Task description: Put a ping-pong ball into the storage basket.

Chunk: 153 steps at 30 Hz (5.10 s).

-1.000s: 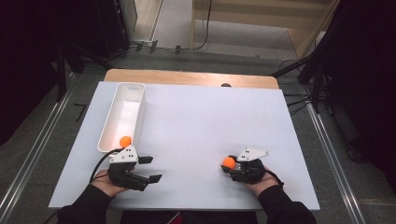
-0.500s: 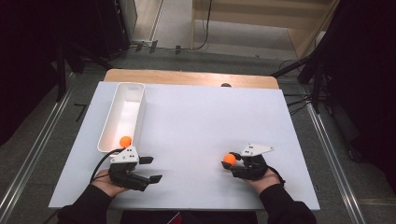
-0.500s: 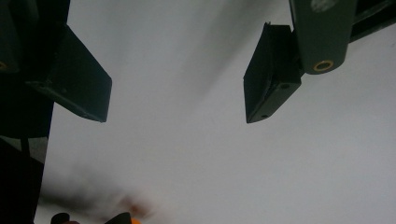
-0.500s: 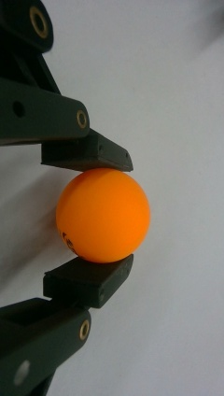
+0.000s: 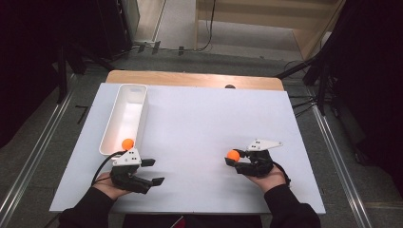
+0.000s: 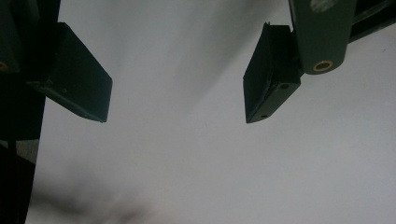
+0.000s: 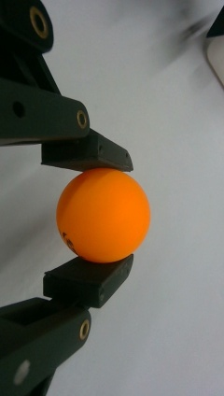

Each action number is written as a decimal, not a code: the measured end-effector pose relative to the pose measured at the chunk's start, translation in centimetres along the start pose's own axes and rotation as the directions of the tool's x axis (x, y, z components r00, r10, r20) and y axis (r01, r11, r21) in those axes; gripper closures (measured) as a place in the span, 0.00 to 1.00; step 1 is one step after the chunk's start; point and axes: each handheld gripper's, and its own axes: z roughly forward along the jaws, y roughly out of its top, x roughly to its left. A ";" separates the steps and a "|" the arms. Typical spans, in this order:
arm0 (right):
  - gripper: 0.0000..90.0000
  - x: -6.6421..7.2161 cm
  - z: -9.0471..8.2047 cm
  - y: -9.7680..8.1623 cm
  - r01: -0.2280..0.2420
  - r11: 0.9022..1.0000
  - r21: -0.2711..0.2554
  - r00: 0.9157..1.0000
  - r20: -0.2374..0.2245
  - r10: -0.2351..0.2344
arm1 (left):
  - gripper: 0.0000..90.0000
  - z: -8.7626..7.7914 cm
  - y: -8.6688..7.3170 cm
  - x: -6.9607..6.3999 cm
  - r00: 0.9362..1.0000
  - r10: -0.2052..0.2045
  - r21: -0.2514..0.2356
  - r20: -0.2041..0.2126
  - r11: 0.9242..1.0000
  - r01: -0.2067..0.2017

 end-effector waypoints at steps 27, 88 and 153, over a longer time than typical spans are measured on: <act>0.54 1.8 0.3 4.1 0.008 1.000 0.018 0.997 -0.073 -0.006 | 0.27 -0.2 -0.7 0.5 0.999 0.022 0.000 0.040 1.000 -0.022; 0.54 5.0 7.5 15.3 0.085 0.996 0.015 0.983 -0.163 -0.082 | 0.27 0.1 -0.6 0.2 0.998 0.021 -0.006 0.058 1.000 -0.021; 0.54 9.2 14.1 21.3 0.136 0.990 -0.038 0.974 -0.180 -0.140 | 0.27 -0.2 -0.7 0.3 0.998 0.025 -0.004 0.057 1.000 -0.025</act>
